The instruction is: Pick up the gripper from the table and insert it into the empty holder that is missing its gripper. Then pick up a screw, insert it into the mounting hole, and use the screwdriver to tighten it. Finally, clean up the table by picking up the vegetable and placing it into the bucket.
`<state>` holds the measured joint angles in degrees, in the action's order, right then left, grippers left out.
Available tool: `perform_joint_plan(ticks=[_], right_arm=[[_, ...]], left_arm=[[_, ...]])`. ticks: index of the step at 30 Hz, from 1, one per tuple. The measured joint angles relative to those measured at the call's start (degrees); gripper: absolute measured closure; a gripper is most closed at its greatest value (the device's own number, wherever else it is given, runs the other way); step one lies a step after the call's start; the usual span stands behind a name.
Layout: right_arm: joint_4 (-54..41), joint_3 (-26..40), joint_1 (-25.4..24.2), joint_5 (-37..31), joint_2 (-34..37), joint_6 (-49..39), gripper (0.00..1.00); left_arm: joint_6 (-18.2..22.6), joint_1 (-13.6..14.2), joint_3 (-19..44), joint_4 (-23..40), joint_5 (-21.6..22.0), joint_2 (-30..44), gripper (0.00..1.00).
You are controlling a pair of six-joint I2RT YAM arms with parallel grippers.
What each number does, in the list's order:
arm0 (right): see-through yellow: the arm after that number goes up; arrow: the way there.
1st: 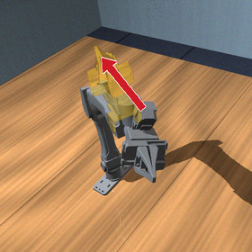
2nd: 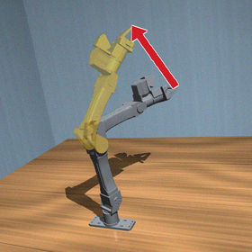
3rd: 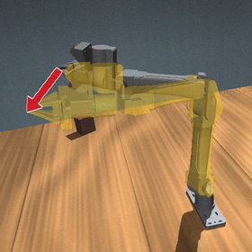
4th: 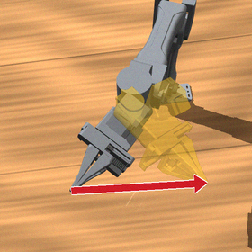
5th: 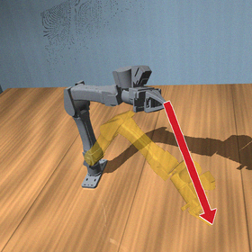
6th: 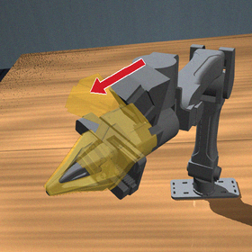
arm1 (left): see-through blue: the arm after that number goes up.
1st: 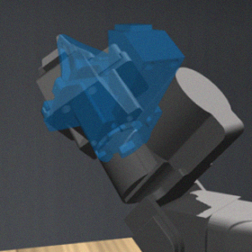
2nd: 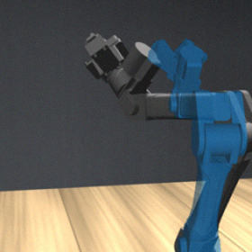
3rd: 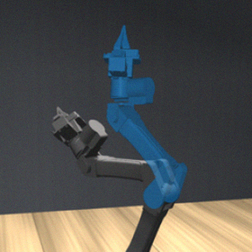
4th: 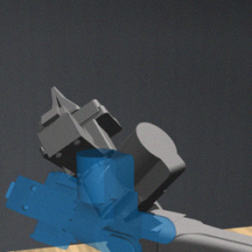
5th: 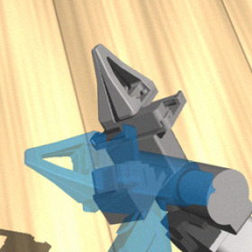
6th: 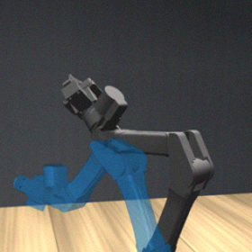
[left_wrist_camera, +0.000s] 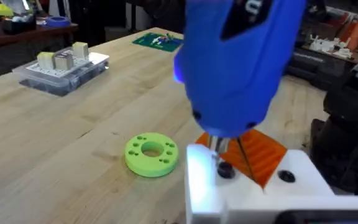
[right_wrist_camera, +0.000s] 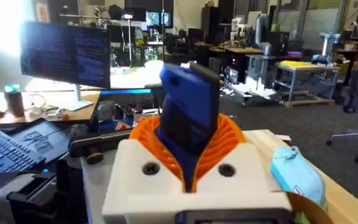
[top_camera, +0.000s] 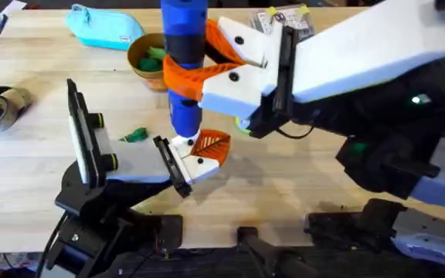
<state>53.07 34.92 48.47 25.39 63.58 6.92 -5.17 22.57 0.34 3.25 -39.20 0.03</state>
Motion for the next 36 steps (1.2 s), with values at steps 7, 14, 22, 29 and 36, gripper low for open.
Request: perform_joint_plan(ticks=[7, 14, 22, 29, 36], right_arm=[[-0.1, 0.0, 0.0, 0.0, -1.7, 0.2, 0.958], [-0.7, 0.0, 0.0, 0.0, -1.7, 0.2, 0.96], [-3.1, 0.0, 0.0, 0.0, -1.7, 0.2, 0.959], [-4.2, 0.0, 0.0, 0.0, -1.7, 0.2, 0.958], [-5.7, 0.0, -0.2, -0.1, -2.1, 0.2, 0.959]], left_arm=[[0.0, 0.0, 0.0, 0.0, 0.0, 0.0, 0.986], [0.0, 0.0, 0.0, 0.0, 0.0, 0.0, 0.986], [0.0, 0.0, 0.0, 0.0, 0.0, 0.0, 0.986], [0.0, 0.0, 0.0, 0.0, 0.0, 0.0, 0.986], [-0.1, 0.0, 0.0, 0.0, 0.0, 0.0, 0.986]])
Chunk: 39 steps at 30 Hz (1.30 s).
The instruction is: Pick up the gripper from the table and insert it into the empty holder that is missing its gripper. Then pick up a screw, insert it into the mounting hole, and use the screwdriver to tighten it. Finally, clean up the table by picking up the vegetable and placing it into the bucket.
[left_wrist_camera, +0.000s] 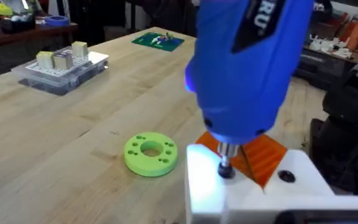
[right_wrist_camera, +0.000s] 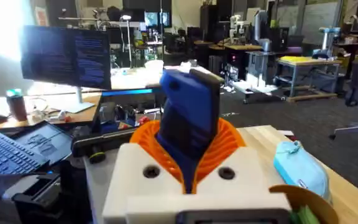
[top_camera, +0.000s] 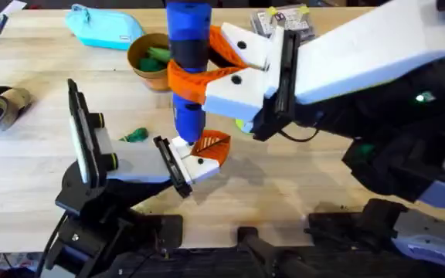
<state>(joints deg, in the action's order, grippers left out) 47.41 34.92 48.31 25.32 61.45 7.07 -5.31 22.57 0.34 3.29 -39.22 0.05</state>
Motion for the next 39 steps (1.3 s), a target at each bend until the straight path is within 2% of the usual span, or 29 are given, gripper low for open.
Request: perform_joint_plan(ticks=[21, 25, 31, 35, 39], right_arm=[[-0.7, 0.0, 0.1, 0.4, 0.0, -0.1, 0.958], [1.1, -0.1, 0.3, 0.8, 0.0, 0.0, 0.959], [8.9, -1.0, -0.3, 0.9, -1.6, 0.4, 0.958], [10.3, -1.0, -2.0, -0.2, -5.5, 0.4, 0.959], [9.4, -1.0, -3.0, -1.4, -6.0, 0.3, 0.958]], left_arm=[[-0.2, 0.2, 0.0, 0.1, -0.4, 0.3, 0.986], [0.3, 0.2, 0.0, -0.1, -0.8, 0.2, 0.986], [0.3, 0.2, 0.0, 0.1, -0.4, 0.0, 0.986], [0.2, 0.2, 0.0, 0.1, -0.4, 0.0, 0.986], [0.2, 0.2, 0.0, 0.1, -0.4, 0.0, 0.986]])
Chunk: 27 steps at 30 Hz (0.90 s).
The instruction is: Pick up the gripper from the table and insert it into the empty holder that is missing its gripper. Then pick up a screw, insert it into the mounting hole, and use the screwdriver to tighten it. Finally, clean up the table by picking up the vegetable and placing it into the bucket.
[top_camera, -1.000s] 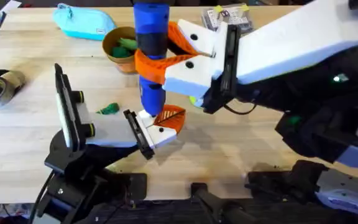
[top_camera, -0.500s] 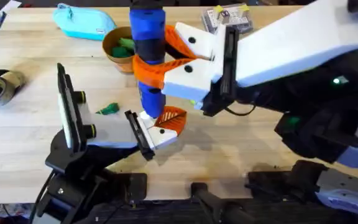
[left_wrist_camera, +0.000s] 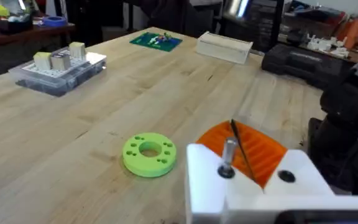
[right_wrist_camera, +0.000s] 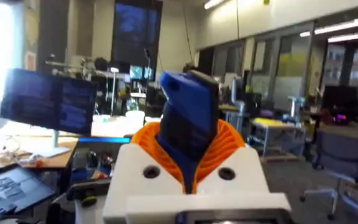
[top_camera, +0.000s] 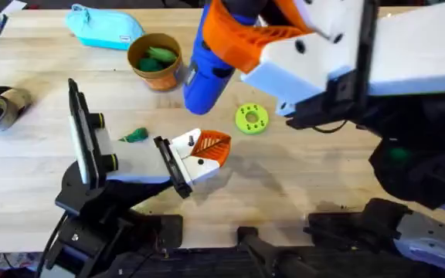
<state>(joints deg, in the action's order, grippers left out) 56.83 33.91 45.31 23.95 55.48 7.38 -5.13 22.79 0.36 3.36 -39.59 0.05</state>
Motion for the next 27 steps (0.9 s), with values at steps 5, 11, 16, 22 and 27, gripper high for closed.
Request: perform_joint_plan(ticks=[5, 11, 16, 22, 27], right_arm=[[-7.2, 0.0, -1.0, -1.5, 1.5, -5.3, 0.958], [-22.2, 0.0, -5.0, -10.0, 1.9, -15.3, 0.959], [-35.8, 0.1, -8.4, -18.4, 2.5, -23.9, 0.958], [-52.5, 0.2, -13.2, -27.6, 5.2, -34.0, 0.959], [-62.8, 0.1, -14.7, -30.7, 7.2, -37.8, 0.959]], left_arm=[[0.0, 0.0, 0.0, 0.0, 0.0, 0.0, 0.986], [0.0, 0.0, 0.0, 0.0, 0.0, 0.0, 0.986], [0.0, 0.0, 0.0, 0.0, 0.1, 0.0, 0.986], [0.0, 0.0, 0.0, 0.0, 0.2, 0.0, 0.986], [0.0, 0.0, 0.0, 0.0, 0.2, 0.0, 0.986]])
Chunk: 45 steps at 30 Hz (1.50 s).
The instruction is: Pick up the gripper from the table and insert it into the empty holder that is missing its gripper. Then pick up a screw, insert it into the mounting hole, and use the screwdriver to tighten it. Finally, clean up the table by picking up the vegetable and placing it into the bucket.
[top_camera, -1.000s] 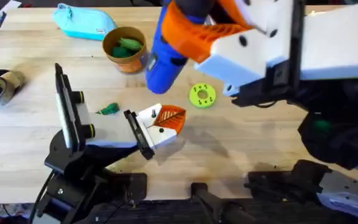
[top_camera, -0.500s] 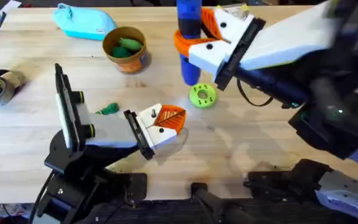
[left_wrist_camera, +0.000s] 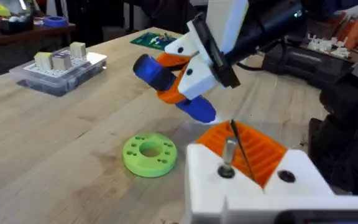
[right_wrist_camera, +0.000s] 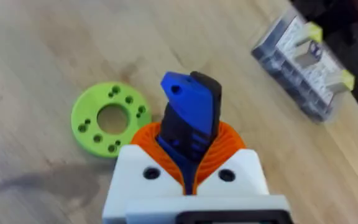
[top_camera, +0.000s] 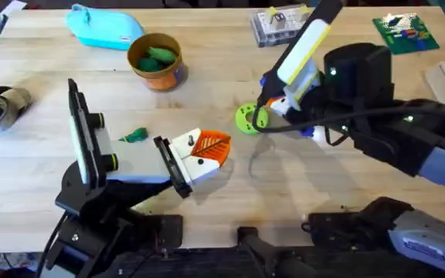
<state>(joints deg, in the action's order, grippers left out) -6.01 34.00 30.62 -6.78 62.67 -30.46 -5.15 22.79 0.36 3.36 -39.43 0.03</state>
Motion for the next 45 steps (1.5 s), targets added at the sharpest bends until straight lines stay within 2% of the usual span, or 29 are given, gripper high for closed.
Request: perform_joint_plan(ticks=[3, 7, 13, 16, 21, 22, 23, 28, 29, 32, 37, 45], right_arm=[[-1.7, 0.0, -0.1, -0.5, 0.9, -3.7, 0.959], [-3.0, 0.0, -0.1, -0.7, 3.0, -13.0, 0.958], [-1.1, 0.0, -1.3, -0.7, 8.8, -24.6, 0.96], [0.9, 0.0, -3.9, -0.4, 12.8, -28.1, 0.96], [6.8, 0.1, -11.3, 3.5, 18.0, -29.3, 0.954], [7.7, 0.1, -12.5, 4.4, 18.1, -29.2, 0.907], [8.6, 0.2, -13.7, 5.2, 18.1, -29.2, 0.783], [10.4, 0.3, -15.3, 8.0, 18.1, -29.2, 0.059], [10.1, 0.3, -15.3, 8.3, 18.1, -29.2, 0.023], [9.3, 0.4, -15.2, 9.2, 18.1, -28.3, 0.007], [6.5, 0.4, -15.1, 10.0, 15.7, -19.6, 0.006], [-2.7, 1.6, -15.1, 13.8, -2.3, -1.1, 0.005]], left_arm=[[0.0, 0.0, 0.0, 0.0, 0.0, 0.0, 0.986], [0.0, 0.0, 0.0, 0.0, 0.0, 0.0, 0.986], [0.0, 0.0, 0.0, 0.0, 0.0, 0.0, 0.986], [0.0, 0.0, 0.0, 0.0, 0.0, 0.0, 0.986], [0.0, 0.0, 0.0, 0.0, 0.0, 0.0, 0.986], [0.0, 0.0, 0.0, 0.0, 0.0, 0.0, 0.986], [0.0, 0.0, 0.0, 0.0, 0.0, 0.0, 0.986], [0.0, 0.0, 0.0, 0.0, 0.0, 0.0, 0.986], [0.0, 0.0, 0.0, 0.0, 0.0, 0.0, 0.986], [0.0, 0.0, 0.0, 0.0, 0.0, 0.0, 0.986], [0.0, 0.0, 0.0, 0.0, 0.0, 0.0, 0.986], [0.0, 0.0, 0.0, 0.0, 0.0, 0.0, 0.986]])
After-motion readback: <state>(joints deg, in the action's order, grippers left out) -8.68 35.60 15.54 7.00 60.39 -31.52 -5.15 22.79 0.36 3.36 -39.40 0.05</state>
